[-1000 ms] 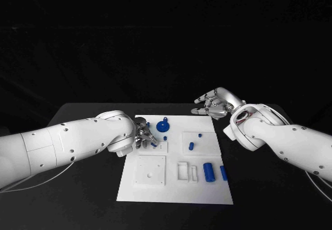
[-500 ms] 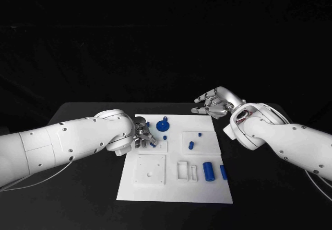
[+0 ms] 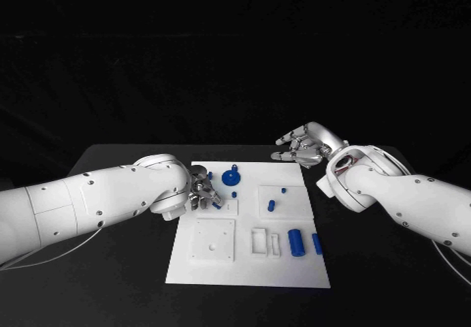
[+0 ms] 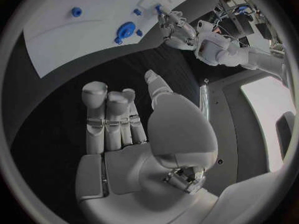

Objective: Assemble the parts on the task board

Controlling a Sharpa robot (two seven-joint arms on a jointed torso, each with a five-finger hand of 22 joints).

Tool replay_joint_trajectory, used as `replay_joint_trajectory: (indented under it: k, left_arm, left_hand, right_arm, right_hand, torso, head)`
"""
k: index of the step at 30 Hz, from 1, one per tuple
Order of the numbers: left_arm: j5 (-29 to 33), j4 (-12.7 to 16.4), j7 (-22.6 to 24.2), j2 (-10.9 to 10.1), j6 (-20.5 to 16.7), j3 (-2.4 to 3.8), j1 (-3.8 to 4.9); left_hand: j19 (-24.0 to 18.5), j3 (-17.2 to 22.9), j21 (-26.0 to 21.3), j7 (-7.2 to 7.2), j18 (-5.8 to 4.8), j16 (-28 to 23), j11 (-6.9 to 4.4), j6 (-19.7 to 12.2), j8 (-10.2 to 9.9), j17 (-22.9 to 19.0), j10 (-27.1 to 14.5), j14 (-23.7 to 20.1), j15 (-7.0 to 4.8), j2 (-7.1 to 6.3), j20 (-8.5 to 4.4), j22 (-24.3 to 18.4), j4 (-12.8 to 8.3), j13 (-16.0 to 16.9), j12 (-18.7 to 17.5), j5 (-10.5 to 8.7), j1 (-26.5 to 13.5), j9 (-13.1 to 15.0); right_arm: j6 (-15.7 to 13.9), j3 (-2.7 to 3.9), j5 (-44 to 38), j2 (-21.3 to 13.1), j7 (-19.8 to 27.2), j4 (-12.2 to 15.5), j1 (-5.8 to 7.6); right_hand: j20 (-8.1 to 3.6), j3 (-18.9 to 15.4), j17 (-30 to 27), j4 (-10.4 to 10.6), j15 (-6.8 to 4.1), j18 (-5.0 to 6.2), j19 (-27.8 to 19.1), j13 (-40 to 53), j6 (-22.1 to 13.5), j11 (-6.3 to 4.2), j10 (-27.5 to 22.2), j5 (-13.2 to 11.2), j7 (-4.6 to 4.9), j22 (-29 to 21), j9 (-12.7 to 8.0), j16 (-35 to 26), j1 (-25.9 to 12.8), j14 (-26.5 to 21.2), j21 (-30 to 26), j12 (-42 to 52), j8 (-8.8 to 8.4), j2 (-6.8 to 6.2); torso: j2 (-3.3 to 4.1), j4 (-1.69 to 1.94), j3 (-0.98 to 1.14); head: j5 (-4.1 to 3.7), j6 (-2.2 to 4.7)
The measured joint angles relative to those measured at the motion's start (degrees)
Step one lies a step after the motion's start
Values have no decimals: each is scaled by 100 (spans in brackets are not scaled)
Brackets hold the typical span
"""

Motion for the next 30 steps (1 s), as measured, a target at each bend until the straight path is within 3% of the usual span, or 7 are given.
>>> replay_joint_trajectory:
  k: [30]
  left_arm:
    - [-148,50,-15,3,164,12,1]
  left_hand:
    - [40,30,-82,0,0,0,1,0,0,-18,-2,-14,12,-10,0,-2,3,-2,0,-110,6,110]
  right_arm:
    - [22,0,15,16,-1,-16,-1]
  right_hand:
    - [0,0,-13,0,0,0,0,-29,36,-1,-42,97,-1,-2,0,-23,-22,0,0,22,0,22]
  torso:
    - [-3,-1,4]
  head:
    - [-26,15]
